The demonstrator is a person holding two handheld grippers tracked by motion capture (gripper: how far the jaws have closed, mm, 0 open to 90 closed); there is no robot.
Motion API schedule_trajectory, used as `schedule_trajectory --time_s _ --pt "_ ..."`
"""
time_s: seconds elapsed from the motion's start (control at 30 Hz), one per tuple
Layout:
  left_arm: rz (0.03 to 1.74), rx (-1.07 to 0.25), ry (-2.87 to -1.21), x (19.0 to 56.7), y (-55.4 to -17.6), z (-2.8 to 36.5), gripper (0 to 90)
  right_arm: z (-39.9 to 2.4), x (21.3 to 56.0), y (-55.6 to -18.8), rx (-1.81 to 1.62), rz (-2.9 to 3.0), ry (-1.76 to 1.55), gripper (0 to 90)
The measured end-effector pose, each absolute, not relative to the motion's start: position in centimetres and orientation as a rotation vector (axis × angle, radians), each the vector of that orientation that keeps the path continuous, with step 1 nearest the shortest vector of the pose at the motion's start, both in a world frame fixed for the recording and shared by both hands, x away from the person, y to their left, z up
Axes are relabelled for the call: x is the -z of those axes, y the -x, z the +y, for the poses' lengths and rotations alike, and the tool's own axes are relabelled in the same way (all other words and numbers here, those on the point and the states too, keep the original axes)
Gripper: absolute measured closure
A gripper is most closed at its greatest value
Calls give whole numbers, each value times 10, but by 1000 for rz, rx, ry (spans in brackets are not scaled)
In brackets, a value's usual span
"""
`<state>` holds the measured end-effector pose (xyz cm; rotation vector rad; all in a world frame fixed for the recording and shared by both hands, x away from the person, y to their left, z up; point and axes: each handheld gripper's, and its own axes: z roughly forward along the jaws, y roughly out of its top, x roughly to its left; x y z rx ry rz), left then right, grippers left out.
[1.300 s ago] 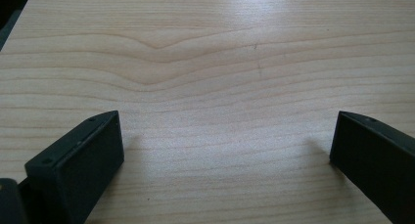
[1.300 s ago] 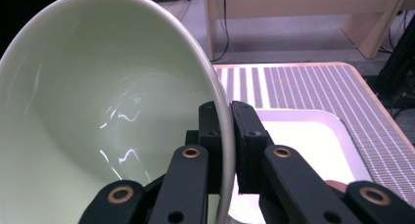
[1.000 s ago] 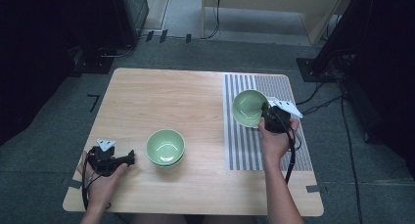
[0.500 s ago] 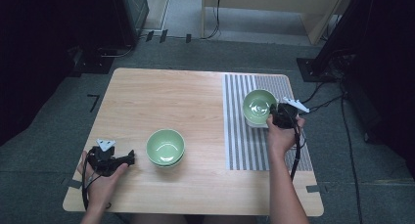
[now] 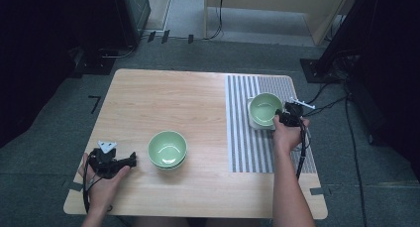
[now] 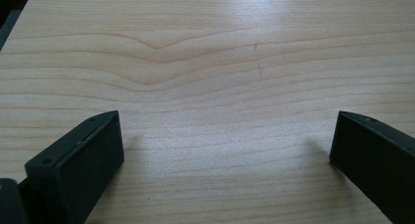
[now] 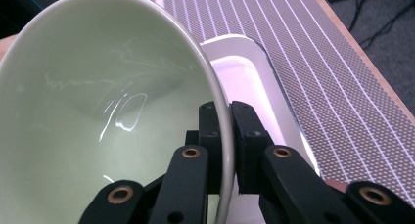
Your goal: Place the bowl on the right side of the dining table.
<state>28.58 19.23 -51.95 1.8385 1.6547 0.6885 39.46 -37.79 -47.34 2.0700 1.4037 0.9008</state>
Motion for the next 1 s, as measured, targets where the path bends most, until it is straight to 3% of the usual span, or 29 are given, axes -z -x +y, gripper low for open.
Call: schedule_trajectory --time_s 0.37,0.6,0.73,0.9,1.0 --pt "1655 -688 -1838 519 -286 192 0 -389 477 -405 -838 1404 -2243 839" --pt "1655 -688 -1838 519 -286 192 0 -394 478 -409 -848 1426 -2297 751" --pt "1655 -688 -1838 519 -286 192 0 -400 480 -405 -949 1415 -2294 623" --pt "1655 -688 -1838 520 -286 192 0 -402 471 -401 -1054 1421 -2190 282" --pt "1655 -688 -1839 519 -286 192 0 -401 464 -396 -1006 1404 -2111 278"
